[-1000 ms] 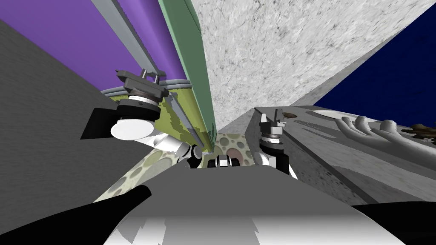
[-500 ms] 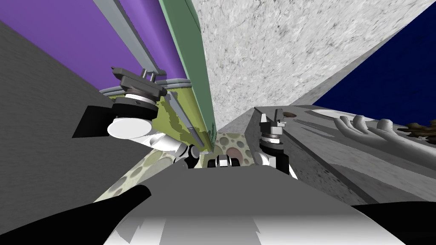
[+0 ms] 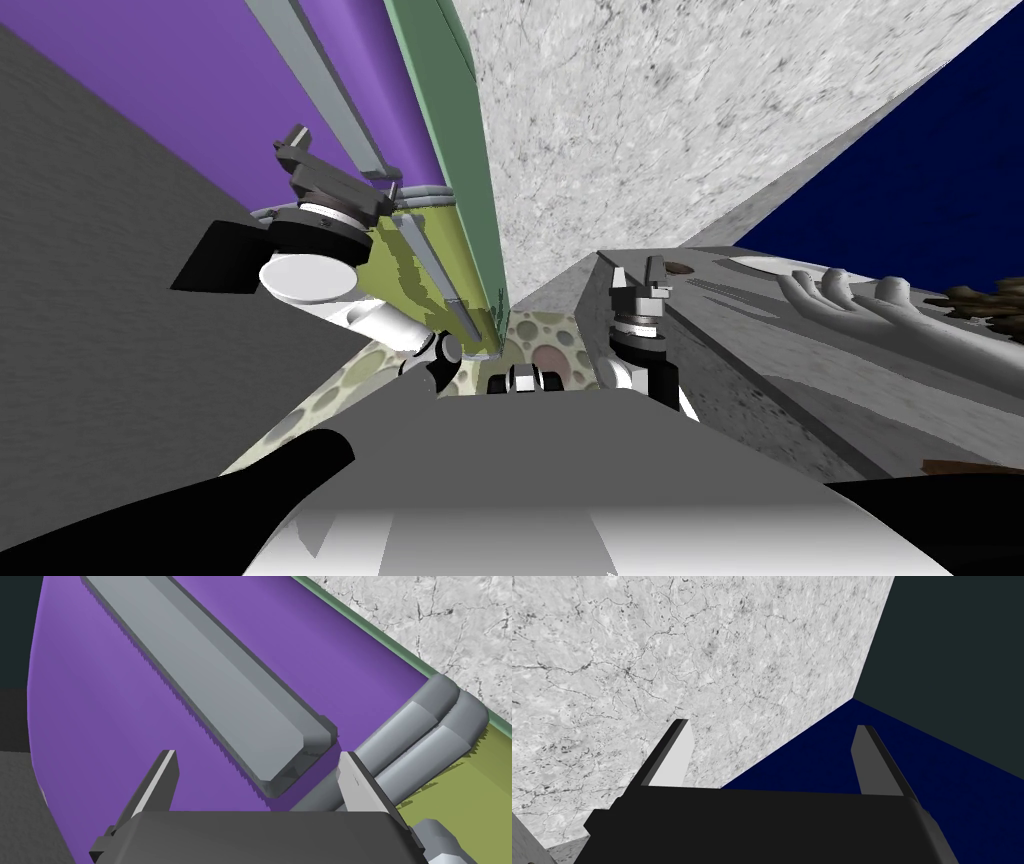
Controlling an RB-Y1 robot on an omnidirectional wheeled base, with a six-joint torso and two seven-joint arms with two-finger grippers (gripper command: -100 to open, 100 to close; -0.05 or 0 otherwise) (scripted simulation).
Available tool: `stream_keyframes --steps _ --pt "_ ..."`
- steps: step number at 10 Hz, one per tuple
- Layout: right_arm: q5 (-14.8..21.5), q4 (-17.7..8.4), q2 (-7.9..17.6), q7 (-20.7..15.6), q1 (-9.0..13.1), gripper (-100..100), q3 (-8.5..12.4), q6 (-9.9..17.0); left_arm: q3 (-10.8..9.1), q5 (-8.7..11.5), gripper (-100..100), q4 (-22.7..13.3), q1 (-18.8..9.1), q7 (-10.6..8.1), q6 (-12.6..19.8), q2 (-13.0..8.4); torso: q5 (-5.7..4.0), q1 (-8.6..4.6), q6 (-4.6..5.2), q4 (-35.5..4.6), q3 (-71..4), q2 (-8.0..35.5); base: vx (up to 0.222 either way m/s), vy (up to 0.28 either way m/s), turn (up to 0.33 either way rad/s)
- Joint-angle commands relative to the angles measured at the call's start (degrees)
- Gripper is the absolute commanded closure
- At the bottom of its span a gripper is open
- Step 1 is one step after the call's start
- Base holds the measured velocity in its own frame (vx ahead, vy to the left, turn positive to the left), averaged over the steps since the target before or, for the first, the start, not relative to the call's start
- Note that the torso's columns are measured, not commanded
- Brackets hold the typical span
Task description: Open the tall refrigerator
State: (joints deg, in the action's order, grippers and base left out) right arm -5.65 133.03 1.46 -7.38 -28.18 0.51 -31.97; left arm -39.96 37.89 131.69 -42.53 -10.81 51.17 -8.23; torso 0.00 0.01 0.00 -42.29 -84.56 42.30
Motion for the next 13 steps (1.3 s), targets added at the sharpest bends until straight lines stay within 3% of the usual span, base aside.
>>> stream_keyframes --steps 1,2,8,11,12,13 --pt "0.0 0.0 0.0 0.0 0.0 0 0.0 0.0 1.16 -2.0 -100 -4.6 -3.2 -2.6 0.3 -1.3 0.0 -0.01 0.0 0.0 0.0 0.0 -0.057 0.022 0.018" --pt "0.0 0.0 0.0 0.0 0.0 0 0.0 0.0 1.16 -2.0 -100 -4.8 -3.2 -2.6 0.3 -1.3 -0.01 0.0 0.0 0.0 0.0 0.0 -0.041 0.01 0.004" --pt "0.0 0.0 0.0 0.0 0.0 0 0.0 0.0 4.1 -6.8 -100 -15.0 -10.5 -7.97 0.7 -2.4 -0.26 -0.11 0.11 -0.2 -0.4 -0.3 -0.059 0.012 0.022" --pt "0.0 0.0 0.0 0.0 0.0 0 0.0 0.0 4.74 -7.8 -100 -18.2 -12.1 -9.14 0.8 -2.5 -0.35 -0.24 0.2 -0.3 -0.5 -0.4 -0.042 0.012 0.012" --pt "0.0 0.0 0.0 0.0 0.0 0 0.0 0.0 5.4 -8.9 -100 -20.7 -13.7 -10.33 0.9 -2.7 -0.36 -0.28 0.21 -0.3 -0.5 -0.4 -0.046 0.008 0.028" --pt "0.0 0.0 0.0 0.0 0.0 0 0.0 0.0 5.4 -8.9 -100 -20.7 -13.7 -10.33 0.9 -2.7 -0.42 -0.28 0.27 -0.3 -0.6 -0.5 -0.038 0.012 0.008"
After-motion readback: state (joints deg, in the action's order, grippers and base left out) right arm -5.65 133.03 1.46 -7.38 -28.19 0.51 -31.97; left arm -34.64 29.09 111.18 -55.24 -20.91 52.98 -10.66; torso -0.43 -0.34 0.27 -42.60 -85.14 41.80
